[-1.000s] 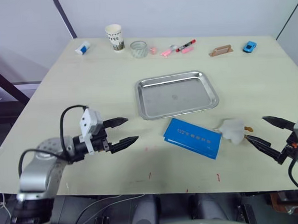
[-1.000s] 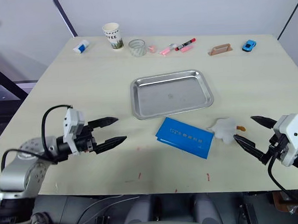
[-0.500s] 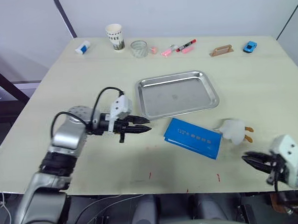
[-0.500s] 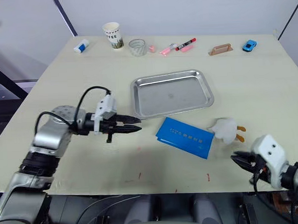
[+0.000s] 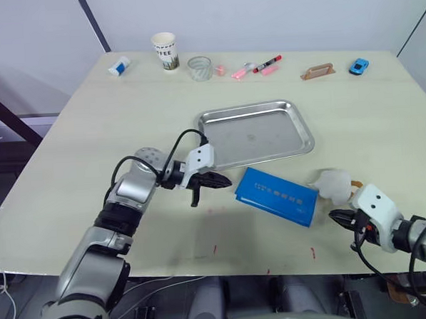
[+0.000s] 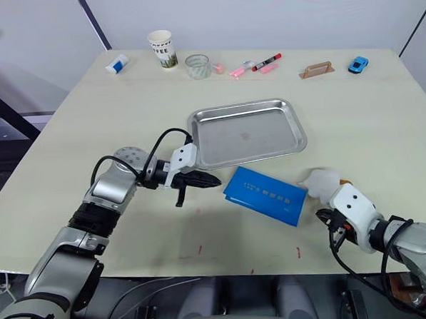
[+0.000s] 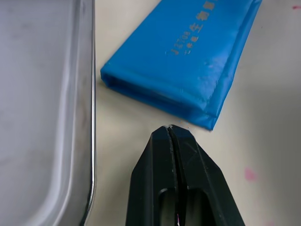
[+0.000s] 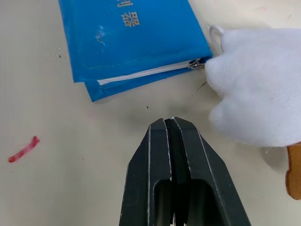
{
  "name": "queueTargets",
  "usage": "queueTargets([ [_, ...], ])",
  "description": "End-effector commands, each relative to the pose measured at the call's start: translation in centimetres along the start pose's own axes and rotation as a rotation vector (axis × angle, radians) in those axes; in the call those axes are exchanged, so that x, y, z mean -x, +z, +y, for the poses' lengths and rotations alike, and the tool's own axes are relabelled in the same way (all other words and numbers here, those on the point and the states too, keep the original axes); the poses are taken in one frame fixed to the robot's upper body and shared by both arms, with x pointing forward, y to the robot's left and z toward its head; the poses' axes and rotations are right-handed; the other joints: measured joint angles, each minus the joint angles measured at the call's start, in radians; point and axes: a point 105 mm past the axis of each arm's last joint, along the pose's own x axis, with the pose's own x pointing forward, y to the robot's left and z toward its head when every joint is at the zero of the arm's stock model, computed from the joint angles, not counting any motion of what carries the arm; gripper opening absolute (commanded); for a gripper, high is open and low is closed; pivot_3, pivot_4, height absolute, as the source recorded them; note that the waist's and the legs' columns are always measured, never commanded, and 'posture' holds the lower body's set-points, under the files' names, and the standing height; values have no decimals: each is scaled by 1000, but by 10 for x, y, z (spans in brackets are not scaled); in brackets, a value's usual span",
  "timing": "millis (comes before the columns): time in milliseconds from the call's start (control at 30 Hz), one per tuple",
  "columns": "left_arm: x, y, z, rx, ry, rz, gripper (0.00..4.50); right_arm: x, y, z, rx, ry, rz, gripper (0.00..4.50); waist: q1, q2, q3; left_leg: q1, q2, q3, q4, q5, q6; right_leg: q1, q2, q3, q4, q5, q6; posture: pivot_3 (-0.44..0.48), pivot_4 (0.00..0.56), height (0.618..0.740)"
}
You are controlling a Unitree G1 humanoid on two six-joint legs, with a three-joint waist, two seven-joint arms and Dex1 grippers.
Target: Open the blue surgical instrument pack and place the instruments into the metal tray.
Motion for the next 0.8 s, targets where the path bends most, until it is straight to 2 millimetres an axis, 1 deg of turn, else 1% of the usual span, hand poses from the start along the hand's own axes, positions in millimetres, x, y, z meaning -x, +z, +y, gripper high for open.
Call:
queueTargets([
  [33, 0, 9, 6, -52, 12, -5, 37, 1, 10, 1, 31, 1, -13, 0, 0, 0, 0, 0, 0, -1, 0, 0, 0, 0, 0, 0, 0, 0, 0, 0, 150, 740],
  [267, -11, 14, 7, -69, 2, -30, 37, -7, 15, 0, 60, 16, -6, 0, 0, 0, 0, -1, -1, -6, 2, 0, 0, 0, 0, -1, 1, 0, 0, 0, 150, 740],
  [467, -18, 17, 7, -66, -9, -50, 37, -21, 23, 7, 85, 68, -29, 0, -1, 0, 0, -2, -1, -7, 2, 0, 0, 0, 0, -1, 1, 0, 0, 0, 150, 740],
  [600, -24, 17, 3, -63, -24, -64, 37, -31, 27, 11, 104, 95, -45, 0, -1, 0, 0, -2, -1, -8, 3, 0, 0, 0, 0, -1, 1, 0, 0, 0, 150, 740],
  [800, -28, 18, -8, -37, -33, -89, 37, -36, 33, 12, 164, 130, -66, 0, -3, 0, 0, -2, -1, -9, 3, 0, 0, 0, 1, -1, 1, 0, 0, 0, 150, 740],
])
